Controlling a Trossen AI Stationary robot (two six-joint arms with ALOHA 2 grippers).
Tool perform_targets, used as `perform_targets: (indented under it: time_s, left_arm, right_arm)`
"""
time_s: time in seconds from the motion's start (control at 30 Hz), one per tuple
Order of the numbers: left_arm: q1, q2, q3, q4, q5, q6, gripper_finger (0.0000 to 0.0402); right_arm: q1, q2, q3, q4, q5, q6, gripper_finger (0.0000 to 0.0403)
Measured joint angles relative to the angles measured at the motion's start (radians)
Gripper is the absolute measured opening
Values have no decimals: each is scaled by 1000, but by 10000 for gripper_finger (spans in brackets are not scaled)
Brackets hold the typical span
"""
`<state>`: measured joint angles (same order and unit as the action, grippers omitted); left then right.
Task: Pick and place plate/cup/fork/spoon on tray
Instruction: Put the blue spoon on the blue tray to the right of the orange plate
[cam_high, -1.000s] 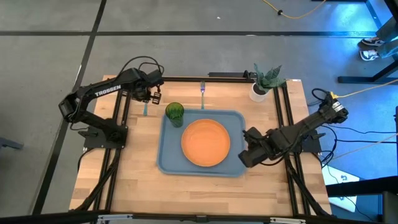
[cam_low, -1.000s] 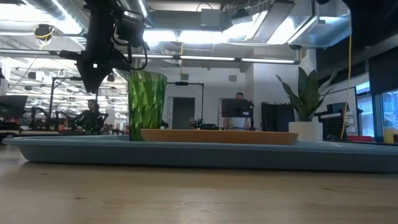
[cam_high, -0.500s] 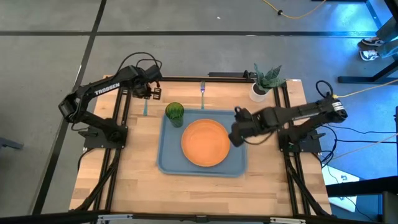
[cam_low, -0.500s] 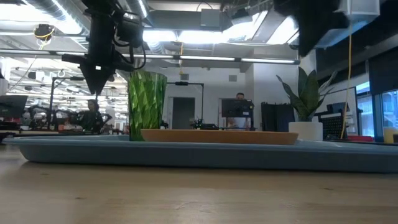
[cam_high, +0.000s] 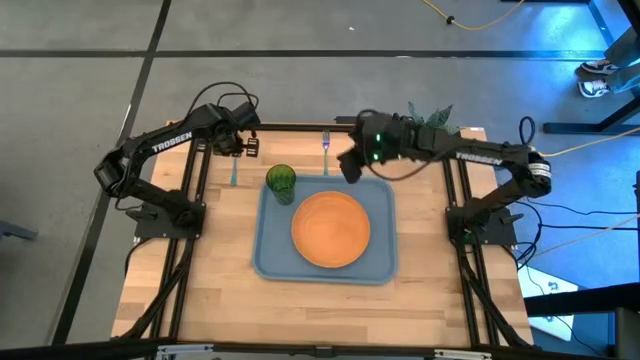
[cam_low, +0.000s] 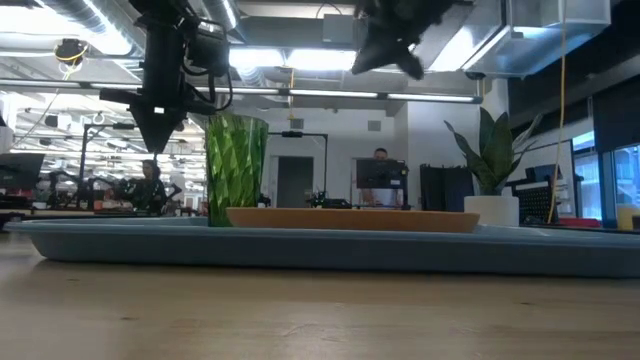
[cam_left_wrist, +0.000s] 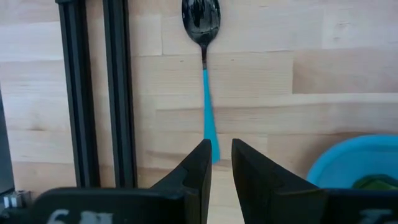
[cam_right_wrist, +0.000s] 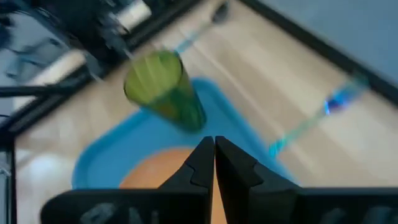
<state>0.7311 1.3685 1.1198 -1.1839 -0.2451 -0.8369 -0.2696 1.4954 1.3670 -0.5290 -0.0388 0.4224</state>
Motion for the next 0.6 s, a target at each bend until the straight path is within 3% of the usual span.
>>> perform_targets:
  time_s: [0.1, 0.3, 0.6]
  left_arm:
    - [-1, 0, 0, 0, 5, -2, 56]
    - [-1, 0, 0, 0, 8, -46, 56]
    - [-2, 0, 0, 0, 30, -55, 56]
  right_arm:
    - [-73, 27, 0, 53, -60, -26, 21]
    - [-169, 112, 0, 49, -73, -65, 21]
    - [-246, 290, 0, 157, -234, -14, 21]
